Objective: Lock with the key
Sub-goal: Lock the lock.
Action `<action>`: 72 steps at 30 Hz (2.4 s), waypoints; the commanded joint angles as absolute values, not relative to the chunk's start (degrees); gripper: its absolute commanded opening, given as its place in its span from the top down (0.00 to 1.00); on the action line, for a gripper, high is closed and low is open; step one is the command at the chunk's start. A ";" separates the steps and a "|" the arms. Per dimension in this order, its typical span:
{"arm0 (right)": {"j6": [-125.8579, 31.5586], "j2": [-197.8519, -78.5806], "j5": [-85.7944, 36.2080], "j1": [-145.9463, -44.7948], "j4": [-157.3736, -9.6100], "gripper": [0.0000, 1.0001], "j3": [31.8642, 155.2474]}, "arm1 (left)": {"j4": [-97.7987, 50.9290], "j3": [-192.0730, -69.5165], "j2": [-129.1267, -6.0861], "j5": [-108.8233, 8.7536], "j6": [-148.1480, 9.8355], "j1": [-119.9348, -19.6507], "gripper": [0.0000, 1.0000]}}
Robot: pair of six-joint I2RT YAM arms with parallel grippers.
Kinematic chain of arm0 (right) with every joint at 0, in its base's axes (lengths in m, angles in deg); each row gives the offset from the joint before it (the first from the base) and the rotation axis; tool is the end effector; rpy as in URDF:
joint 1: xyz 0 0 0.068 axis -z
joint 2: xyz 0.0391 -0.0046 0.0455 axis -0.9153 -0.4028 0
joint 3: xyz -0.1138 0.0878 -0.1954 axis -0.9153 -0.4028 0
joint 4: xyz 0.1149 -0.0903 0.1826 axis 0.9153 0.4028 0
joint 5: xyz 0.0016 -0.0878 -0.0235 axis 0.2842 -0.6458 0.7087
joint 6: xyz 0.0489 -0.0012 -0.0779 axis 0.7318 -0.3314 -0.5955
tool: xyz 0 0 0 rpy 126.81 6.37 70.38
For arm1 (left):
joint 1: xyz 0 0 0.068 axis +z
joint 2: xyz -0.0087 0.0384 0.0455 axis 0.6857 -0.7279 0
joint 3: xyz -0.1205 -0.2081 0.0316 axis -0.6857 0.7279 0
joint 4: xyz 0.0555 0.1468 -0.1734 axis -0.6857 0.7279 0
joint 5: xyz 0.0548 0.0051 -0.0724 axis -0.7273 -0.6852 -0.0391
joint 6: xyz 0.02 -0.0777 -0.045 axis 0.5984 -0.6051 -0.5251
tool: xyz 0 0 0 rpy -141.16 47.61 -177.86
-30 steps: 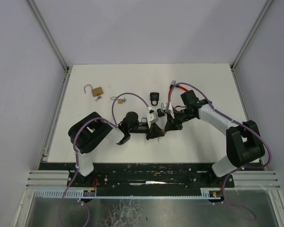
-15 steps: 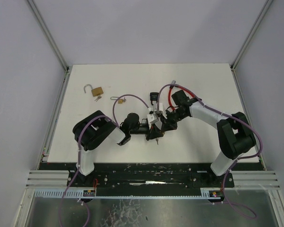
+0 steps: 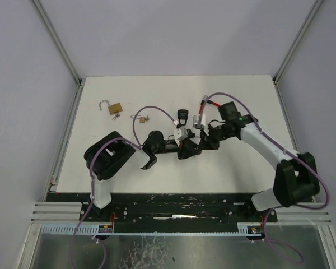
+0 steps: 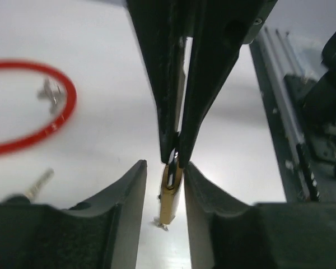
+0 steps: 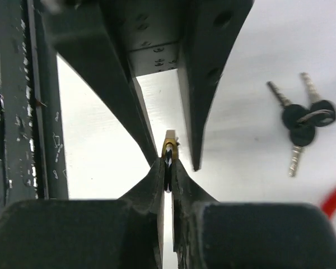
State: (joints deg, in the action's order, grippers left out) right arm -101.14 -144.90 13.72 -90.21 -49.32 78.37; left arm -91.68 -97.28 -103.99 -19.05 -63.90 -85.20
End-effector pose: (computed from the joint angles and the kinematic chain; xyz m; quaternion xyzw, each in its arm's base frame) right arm 0.2418 0.1727 0.1844 -0.5963 0.6712 0.3280 0.2939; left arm 0.2361 -0.2821 0.1341 0.4290 0.5786 -0.4874 0.4935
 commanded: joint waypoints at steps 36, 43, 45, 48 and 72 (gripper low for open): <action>-104.40 -126.00 38.11 -63.97 -27.41 1.00 80.20 | -109.35 -92.05 -94.68 -31.88 -88.27 -90.77 0.41; -104.59 -126.31 38.58 -64.05 -27.32 1.00 79.89 | -104.26 -97.20 -98.28 -30.34 -86.97 -93.25 0.45; -104.63 -126.31 38.58 -64.01 -27.33 1.00 79.80 | -104.14 -97.62 -98.95 -30.17 -86.95 -93.48 0.45; -104.63 -126.47 38.67 -64.05 -27.31 1.00 79.65 | -102.86 -98.27 -99.15 -30.48 -86.32 -93.57 0.47; -105.72 -126.45 38.72 -64.05 -26.99 1.00 79.07 | -98.08 -102.40 -101.08 -28.46 -83.96 -93.86 0.84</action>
